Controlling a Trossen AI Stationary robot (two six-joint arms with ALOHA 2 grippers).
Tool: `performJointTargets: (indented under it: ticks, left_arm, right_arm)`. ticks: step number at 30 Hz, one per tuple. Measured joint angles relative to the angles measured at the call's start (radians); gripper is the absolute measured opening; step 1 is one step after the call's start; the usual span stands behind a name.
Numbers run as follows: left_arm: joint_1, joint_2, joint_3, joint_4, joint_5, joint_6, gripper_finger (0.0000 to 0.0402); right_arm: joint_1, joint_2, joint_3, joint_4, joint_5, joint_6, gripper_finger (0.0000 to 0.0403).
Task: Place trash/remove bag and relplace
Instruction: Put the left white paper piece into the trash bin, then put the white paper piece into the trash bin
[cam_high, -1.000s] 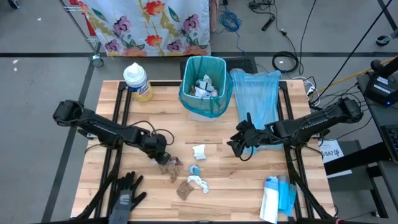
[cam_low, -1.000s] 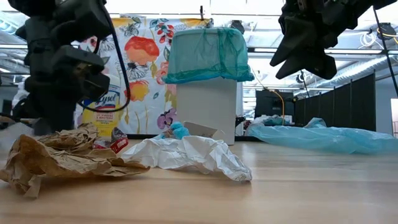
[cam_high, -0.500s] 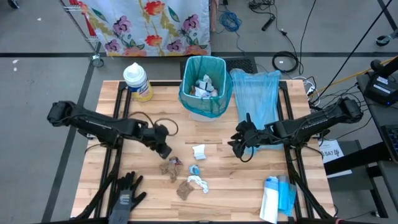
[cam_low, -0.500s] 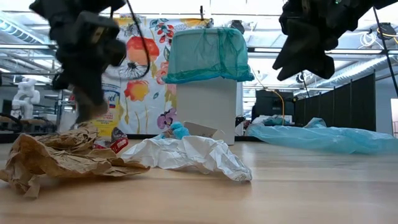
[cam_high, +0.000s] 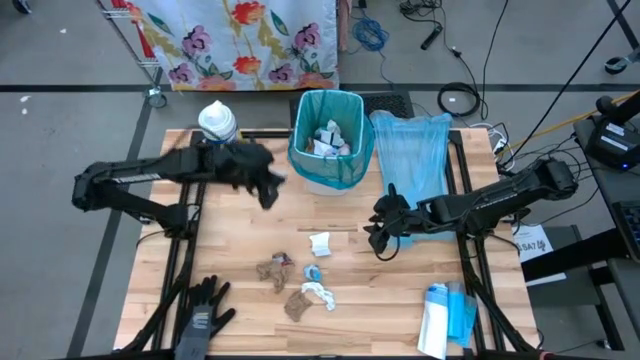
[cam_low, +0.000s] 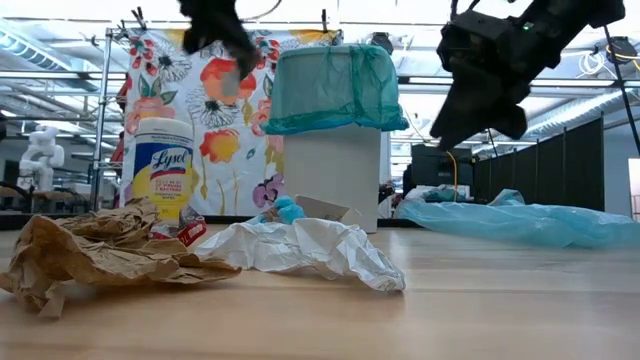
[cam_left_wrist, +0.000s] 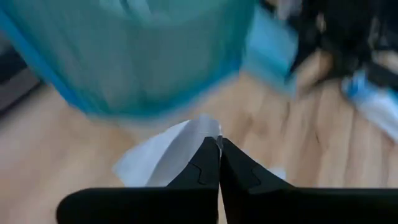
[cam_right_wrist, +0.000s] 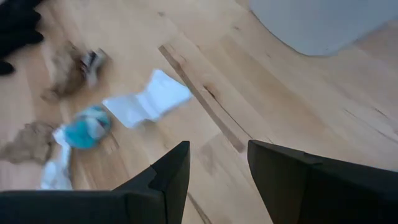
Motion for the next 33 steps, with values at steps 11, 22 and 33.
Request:
performJointTargets:
  ticks: [11,22,33]
  left_arm:
    - [0.229,0.209,0.318,0.002,0.130,0.251,0.0000]
    - [0.293,0.397,0.481,0.092,0.207,0.335,0.0025]
    - [0.295,0.404,0.490,0.101,0.212,0.457,0.0135]
  right_arm:
    - [0.000,0.143,0.000,0.222,0.000,0.000,0.0153]
    - [0.000,0.234,0.000,0.253,-0.027,0.096,0.0153]
    - [-0.039,0.241,0.001,0.308,-0.026,0.075,0.0153]
